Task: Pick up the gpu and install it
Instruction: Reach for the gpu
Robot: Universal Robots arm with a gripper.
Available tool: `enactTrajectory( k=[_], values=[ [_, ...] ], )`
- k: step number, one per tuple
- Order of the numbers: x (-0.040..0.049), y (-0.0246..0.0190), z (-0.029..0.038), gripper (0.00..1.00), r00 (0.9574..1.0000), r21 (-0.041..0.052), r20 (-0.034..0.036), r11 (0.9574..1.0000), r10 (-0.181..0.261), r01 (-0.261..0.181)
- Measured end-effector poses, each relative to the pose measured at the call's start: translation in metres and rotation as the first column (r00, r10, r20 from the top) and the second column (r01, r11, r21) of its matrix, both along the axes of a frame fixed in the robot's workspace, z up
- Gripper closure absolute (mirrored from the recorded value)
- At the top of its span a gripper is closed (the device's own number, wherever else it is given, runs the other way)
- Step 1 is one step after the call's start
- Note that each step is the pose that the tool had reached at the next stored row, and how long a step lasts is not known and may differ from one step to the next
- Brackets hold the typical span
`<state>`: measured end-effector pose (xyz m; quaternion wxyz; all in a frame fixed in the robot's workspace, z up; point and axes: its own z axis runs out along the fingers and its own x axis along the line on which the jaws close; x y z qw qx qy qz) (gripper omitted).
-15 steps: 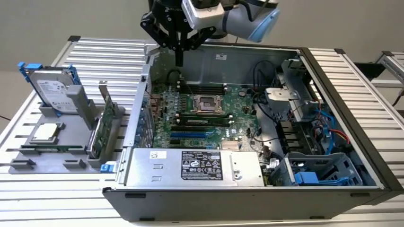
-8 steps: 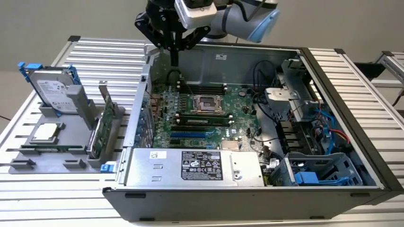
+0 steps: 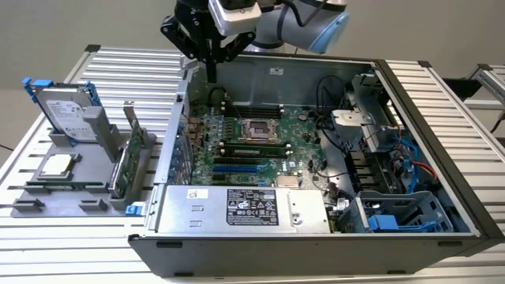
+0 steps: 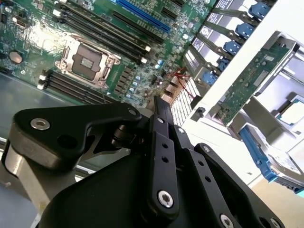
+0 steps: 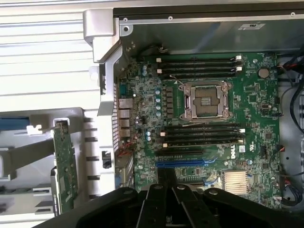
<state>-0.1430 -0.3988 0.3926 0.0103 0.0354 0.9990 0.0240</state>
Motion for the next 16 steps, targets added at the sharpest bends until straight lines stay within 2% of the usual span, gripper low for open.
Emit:
enactTrajectory(
  k=[16],
  values=[
    [-0.0182,0.0,0.0,1.0,1.0,0.0,0.0,1.0,0.0,0.0]
  ],
)
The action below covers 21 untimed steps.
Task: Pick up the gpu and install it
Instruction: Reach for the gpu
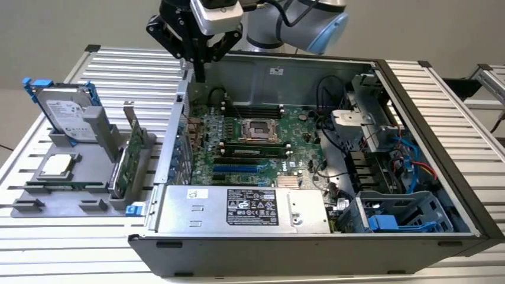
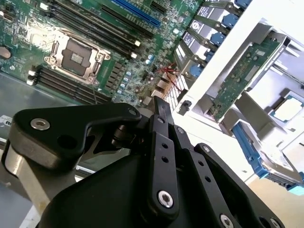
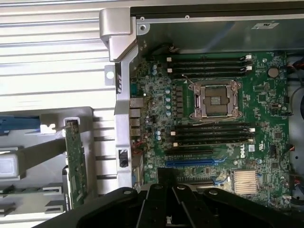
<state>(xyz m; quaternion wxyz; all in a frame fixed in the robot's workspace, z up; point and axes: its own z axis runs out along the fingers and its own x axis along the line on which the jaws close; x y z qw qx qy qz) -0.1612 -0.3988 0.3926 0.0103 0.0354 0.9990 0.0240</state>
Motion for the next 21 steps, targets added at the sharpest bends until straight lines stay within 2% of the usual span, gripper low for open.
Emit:
enactTrajectory(
  k=[16,21],
  values=[
    [-0.0158,0.0,0.0,1.0,1.0,0.0,0.0,1.0,0.0,0.0],
    [-0.0237,0.0,0.0,1.0,1.0,0.0,0.0,1.0,0.0,0.0]
  ],
)
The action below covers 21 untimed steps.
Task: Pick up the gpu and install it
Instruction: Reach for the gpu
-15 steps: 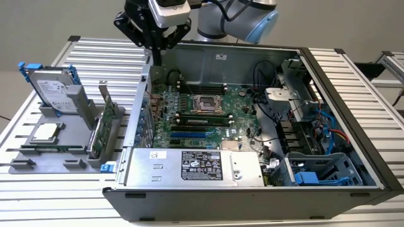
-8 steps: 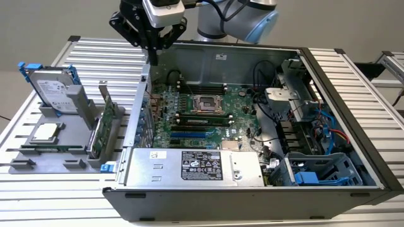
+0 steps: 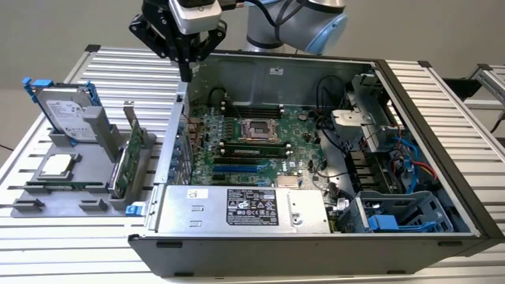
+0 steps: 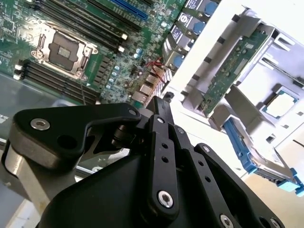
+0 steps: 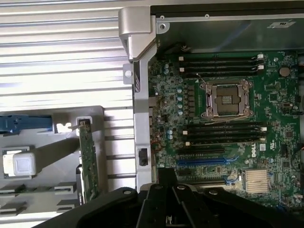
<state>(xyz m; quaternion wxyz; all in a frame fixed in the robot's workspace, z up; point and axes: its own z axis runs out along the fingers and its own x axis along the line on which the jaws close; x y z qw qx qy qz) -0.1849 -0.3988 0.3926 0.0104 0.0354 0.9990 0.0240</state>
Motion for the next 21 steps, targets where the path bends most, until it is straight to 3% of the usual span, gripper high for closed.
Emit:
enactTrajectory(
  k=[7,21],
  values=[
    [-0.0104,0.0,0.0,1.0,1.0,0.0,0.0,1.0,0.0,0.0],
    [-0.0205,0.0,0.0,1.0,1.0,0.0001,0.0,1.0,0.0,0.0]
  ],
)
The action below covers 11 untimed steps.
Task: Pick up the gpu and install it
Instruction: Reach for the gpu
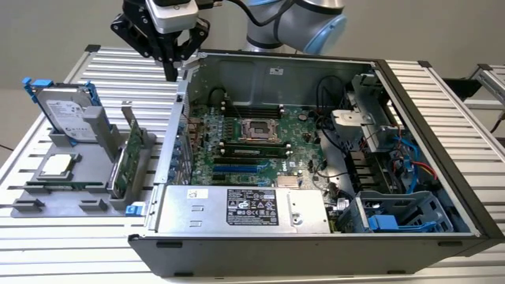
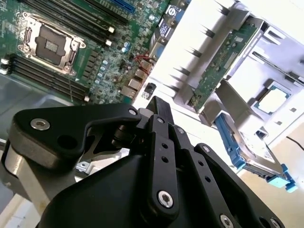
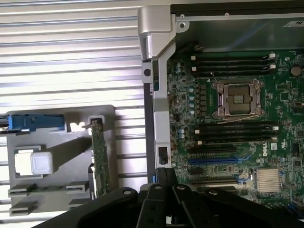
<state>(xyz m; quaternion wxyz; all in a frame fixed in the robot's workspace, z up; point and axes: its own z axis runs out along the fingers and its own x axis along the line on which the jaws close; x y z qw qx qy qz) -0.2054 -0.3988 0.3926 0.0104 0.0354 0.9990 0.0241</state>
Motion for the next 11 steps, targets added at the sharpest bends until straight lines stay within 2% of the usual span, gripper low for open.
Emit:
enactTrajectory(
  k=[11],
  values=[
    [-0.009,0.0,0.0,1.0,1.0,0.0,-0.0001,1.0,0.0,0.0]
  ],
)
